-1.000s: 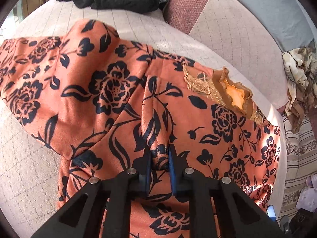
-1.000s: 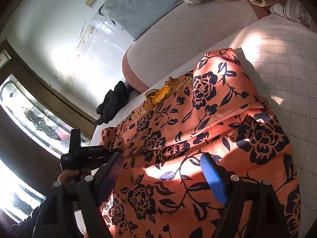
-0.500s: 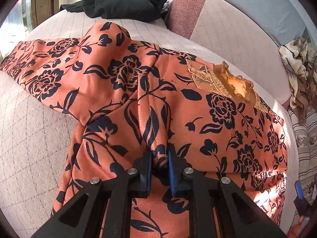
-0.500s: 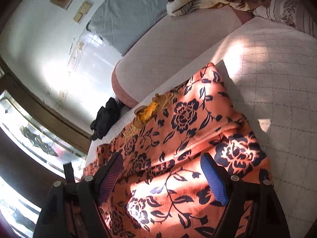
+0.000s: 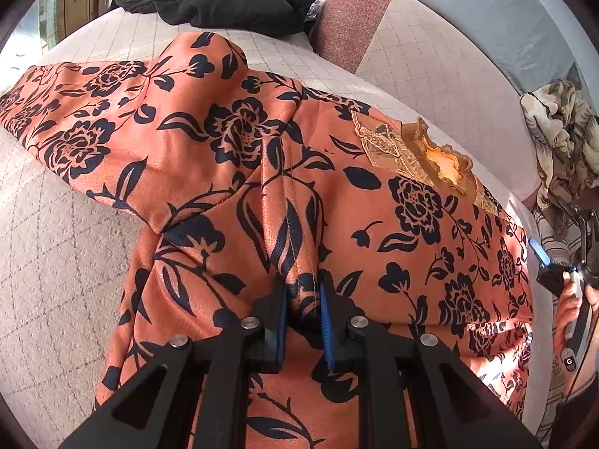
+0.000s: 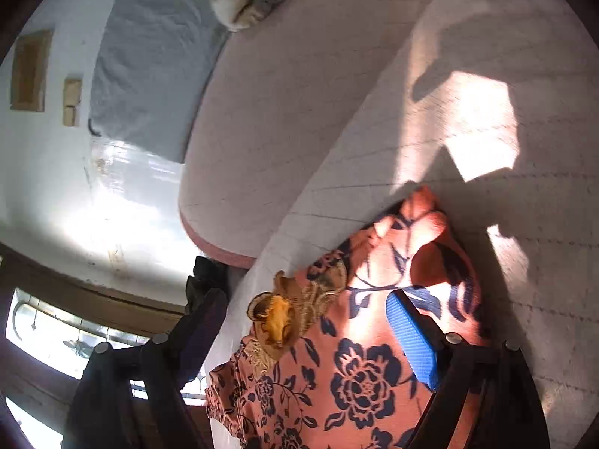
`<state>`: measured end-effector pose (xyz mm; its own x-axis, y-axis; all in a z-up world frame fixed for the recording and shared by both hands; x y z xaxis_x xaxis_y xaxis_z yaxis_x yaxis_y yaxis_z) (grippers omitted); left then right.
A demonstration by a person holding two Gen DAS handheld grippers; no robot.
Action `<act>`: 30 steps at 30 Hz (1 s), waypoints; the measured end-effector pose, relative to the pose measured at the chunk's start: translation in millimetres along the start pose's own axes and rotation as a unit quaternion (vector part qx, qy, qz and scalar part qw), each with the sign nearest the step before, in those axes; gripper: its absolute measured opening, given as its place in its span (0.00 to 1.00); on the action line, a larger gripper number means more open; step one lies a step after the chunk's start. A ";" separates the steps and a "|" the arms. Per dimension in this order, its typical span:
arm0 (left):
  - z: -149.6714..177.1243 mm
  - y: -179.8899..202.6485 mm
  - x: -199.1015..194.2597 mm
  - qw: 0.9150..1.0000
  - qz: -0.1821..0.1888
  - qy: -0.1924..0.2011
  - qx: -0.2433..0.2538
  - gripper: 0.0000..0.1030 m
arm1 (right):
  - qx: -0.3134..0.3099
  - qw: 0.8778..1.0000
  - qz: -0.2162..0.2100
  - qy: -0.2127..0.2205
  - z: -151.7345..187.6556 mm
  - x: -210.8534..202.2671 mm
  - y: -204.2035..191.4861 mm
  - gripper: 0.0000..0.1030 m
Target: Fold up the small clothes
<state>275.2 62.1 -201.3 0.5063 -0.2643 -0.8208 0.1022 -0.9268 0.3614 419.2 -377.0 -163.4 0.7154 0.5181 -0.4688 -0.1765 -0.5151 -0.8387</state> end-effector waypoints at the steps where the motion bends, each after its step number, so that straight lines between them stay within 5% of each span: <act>1: 0.3 0.7 -0.2 1.000 0.000 0.002 0.003 0.17 | -0.038 0.999 0.029 0.010 -3.5 4.0 -3.0 0.89; 3: -0.8 6.0 -3.1 1.000 0.010 0.001 0.005 0.18 | -0.061 0.989 0.135 -0.016 -2.9 26.9 25.6 0.92; 7: -16.5 -6.9 -31.7 0.998 0.056 0.005 -0.018 0.34 | -0.065 0.991 0.114 0.020 8.3 1.3 8.6 0.91; 11: -44.5 -57.6 -98.6 0.990 0.086 0.096 -0.053 0.69 | -0.151 0.986 0.071 0.020 66.5 -44.4 -36.7 0.91; 15: -80.1 -170.5 -134.6 0.977 0.041 0.148 -0.144 0.70 | -0.199 0.978 0.062 -0.015 149.1 -75.1 -40.7 0.92; 17: -100.0 -236.8 -137.8 0.965 0.009 0.162 -0.208 0.70 | -0.215 0.973 0.076 -0.028 184.4 -81.1 -32.6 0.92; 21: -132.4 -333.5 -123.1 0.943 -0.025 0.158 -0.293 0.69 | -0.199 0.975 0.091 -0.030 221.3 -86.0 -14.0 0.92; 28: -162.4 -375.3 -101.7 0.933 -0.041 0.162 -0.318 0.69 | -0.224 0.968 0.111 -0.026 225.3 -79.5 -11.6 0.92; 30: -168.3 -374.1 -98.2 0.938 -0.073 0.152 -0.301 0.51 | -0.229 0.966 0.117 -0.027 226.2 -75.4 -10.2 0.92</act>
<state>331.4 479.8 -181.5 0.6606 0.0275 -0.7502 0.6092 -0.6037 0.5143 214.1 -256.3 -182.1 0.6541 0.3784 -0.6550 -0.0029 -0.8646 -0.5024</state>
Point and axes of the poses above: each gripper's, at about its wrist camera, not at the fingertips, and x roughly the way its jaws point, y to its right, z to its underside, the point moved 6 cm from there along x, roughly the way its jaws point, and after that the axes turned 3 degrees about z, right-handed, at the moved point
